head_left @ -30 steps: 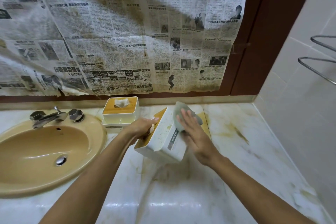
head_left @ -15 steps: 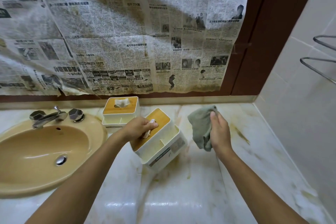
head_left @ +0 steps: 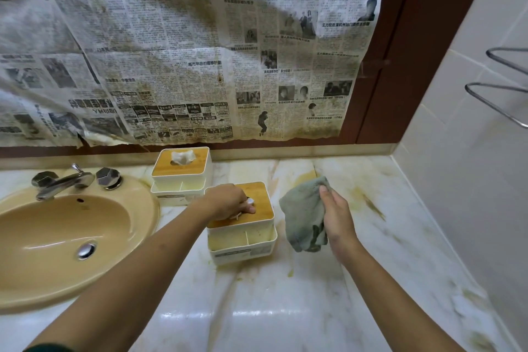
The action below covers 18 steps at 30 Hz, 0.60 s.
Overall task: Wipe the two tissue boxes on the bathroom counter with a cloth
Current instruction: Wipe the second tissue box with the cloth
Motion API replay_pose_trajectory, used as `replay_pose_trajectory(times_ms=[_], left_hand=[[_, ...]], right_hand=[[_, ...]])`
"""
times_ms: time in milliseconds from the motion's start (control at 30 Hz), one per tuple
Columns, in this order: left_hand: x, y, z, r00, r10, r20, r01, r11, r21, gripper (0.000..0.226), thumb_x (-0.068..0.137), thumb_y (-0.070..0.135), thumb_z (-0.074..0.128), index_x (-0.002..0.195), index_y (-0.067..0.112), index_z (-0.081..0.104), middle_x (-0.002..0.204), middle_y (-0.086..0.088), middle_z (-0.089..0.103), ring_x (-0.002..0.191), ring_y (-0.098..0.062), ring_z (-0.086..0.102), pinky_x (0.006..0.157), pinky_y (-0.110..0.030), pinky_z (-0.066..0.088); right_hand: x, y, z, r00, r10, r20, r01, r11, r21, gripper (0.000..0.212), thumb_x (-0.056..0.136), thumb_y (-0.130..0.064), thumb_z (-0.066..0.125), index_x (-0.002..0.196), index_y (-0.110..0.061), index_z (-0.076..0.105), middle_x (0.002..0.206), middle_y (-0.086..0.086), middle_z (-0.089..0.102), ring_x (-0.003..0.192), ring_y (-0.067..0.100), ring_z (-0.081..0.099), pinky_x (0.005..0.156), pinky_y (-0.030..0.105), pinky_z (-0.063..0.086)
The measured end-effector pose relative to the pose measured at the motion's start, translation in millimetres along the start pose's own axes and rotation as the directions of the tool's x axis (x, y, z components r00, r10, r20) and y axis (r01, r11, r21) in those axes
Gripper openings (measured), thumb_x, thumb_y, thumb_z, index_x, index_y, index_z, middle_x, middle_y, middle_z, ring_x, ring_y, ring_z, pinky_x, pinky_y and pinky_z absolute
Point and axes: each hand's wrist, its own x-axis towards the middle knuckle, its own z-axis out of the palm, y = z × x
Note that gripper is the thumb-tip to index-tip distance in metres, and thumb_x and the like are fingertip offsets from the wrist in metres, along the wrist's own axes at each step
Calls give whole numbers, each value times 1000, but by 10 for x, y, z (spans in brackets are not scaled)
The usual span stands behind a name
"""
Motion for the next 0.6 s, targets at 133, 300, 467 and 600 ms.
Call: replay_pose_trajectory(times_ms=[133, 300, 467, 600], left_hand=[[70, 79, 70, 1000, -17, 6, 17, 998, 55, 55, 93, 61, 48, 76, 11, 63, 77, -2, 59, 76, -19, 54, 61, -31, 35], [107, 97, 135, 1000, -26, -5, 26, 996, 91, 49, 94, 59, 47, 75, 15, 58, 81, -2, 58, 79, -19, 52, 66, -30, 35], [123, 81, 157, 997, 2, -76, 4, 997, 83, 44, 95, 56, 47, 78, 17, 60, 80, 1, 58, 78, -17, 50, 66, -31, 35], [77, 42, 162, 989, 48, -136, -48, 999, 0, 30, 97, 49, 48, 86, 22, 53, 86, 2, 59, 80, -17, 49, 65, -33, 37]], right_hand=[[21, -43, 19, 999, 37, 24, -38, 998, 40, 30, 104, -31, 45, 109, -16, 70, 109, 5, 74, 106, 23, 68, 97, 46, 53], [24, -155, 12, 996, 72, 58, -78, 989, 122, 26, 104, -26, 47, 106, -13, 70, 102, 4, 76, 100, 21, 70, 84, 34, 56], [35, -208, -12, 987, 121, 102, -140, 969, 204, 27, 101, -23, 51, 113, -6, 67, 106, 11, 75, 101, 26, 71, 87, 41, 56], [36, -265, -21, 984, 102, 147, -133, 966, 222, 25, 101, -16, 50, 117, -3, 65, 112, 16, 73, 105, 29, 70, 93, 47, 54]])
